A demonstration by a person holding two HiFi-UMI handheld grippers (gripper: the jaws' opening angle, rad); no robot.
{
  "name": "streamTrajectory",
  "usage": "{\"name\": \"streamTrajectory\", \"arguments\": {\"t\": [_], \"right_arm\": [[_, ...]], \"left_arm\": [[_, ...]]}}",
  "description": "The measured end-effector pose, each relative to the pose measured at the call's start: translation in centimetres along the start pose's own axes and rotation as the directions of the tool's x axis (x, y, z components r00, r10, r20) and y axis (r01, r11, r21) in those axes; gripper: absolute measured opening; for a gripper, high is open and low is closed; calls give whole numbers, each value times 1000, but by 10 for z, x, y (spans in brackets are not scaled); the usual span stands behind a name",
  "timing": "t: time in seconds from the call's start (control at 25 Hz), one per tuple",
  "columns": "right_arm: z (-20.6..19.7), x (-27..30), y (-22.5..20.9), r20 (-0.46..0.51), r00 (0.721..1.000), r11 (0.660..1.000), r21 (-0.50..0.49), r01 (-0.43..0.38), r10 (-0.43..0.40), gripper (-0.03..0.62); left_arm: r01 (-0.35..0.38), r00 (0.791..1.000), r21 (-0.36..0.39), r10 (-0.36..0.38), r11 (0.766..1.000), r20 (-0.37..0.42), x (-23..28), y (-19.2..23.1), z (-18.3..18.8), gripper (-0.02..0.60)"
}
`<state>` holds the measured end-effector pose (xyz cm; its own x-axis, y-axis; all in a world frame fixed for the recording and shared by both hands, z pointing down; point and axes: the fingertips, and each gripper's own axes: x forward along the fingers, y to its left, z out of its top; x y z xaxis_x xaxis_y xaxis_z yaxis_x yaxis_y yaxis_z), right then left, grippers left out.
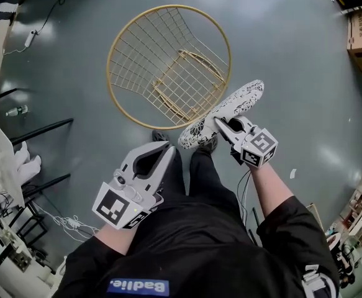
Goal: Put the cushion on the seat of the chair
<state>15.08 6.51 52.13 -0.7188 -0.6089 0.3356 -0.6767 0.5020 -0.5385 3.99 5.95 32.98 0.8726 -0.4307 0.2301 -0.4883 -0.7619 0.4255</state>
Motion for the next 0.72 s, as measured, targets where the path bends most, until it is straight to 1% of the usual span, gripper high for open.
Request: {"name": "streamTrajectory", "arguments": {"t": [0.12, 0.24, 0.44, 0.72], "right_arm": [[10, 31, -1, -3, 1000, 1000, -5, -13, 13, 38], [11, 60, -7, -10, 1000, 1000, -6, -25, 25, 38], [11, 117, -22, -51, 997, 998, -20, -61, 60, 38], [5, 180, -40, -103, 992, 996, -32, -80, 76, 38]], "left_arm": [[-15, 1000, -8, 15, 1000, 1, -10, 18, -1, 14], [-31, 1000, -10, 31, 999, 6, -13, 35, -7, 14], [-57, 998, -6, 57, 998, 3, -13, 71, -21, 14], [-105, 994, -62, 105, 993, -1, -21, 111, -40, 14]]}}
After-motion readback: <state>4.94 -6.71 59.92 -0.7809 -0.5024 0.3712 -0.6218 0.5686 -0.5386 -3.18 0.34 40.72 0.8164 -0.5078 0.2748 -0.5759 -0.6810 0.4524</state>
